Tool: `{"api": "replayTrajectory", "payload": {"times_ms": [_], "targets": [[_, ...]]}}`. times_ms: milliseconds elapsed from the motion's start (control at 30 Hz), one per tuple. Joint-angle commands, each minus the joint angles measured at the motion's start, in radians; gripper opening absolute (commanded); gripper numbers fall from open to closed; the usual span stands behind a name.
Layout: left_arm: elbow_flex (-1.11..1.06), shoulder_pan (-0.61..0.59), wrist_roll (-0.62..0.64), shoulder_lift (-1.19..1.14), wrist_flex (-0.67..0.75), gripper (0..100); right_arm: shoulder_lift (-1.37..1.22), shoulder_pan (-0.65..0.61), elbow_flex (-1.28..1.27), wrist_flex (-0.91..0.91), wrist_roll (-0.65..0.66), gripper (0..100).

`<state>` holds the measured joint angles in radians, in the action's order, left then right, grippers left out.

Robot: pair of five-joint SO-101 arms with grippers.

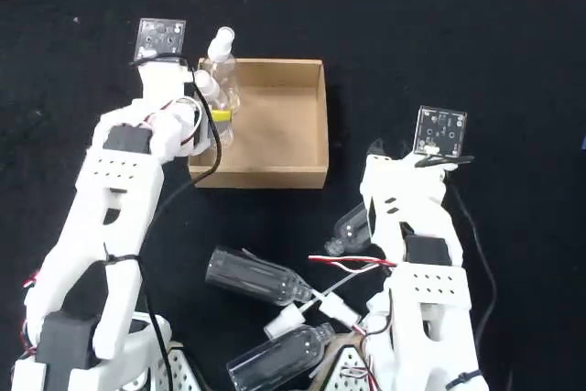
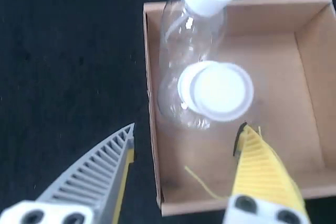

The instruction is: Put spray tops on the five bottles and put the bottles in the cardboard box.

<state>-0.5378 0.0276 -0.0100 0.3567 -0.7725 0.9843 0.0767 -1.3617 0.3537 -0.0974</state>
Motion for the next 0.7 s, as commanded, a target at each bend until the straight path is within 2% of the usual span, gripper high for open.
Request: {"api": "replayTrajectory", "payload": {"times_ms": [0,167,433,533,667], "targets": [[0.094,0.004,0.000,0.035,-0.080,29,-0.004,0.025,0.007,-0.034,0.012,12.0],[0.065,-0.019,0.003,0.048,-0.132,29,-0.004,0.025,0.007,-0.034,0.012,12.0],[0.145,-0.024,-0.025,0.158,-0.512,29,-0.004,0.025,0.008,-0.034,0.012,12.0],[0.173,-0.013,-0.167,0.210,-0.623,29,-0.004,0.026,0.008,-0.034,0.012,12.0],[0.148,0.102,-0.437,0.258,-0.809,29,-0.004,0.031,0.010,-0.034,0.012,12.0]]}}
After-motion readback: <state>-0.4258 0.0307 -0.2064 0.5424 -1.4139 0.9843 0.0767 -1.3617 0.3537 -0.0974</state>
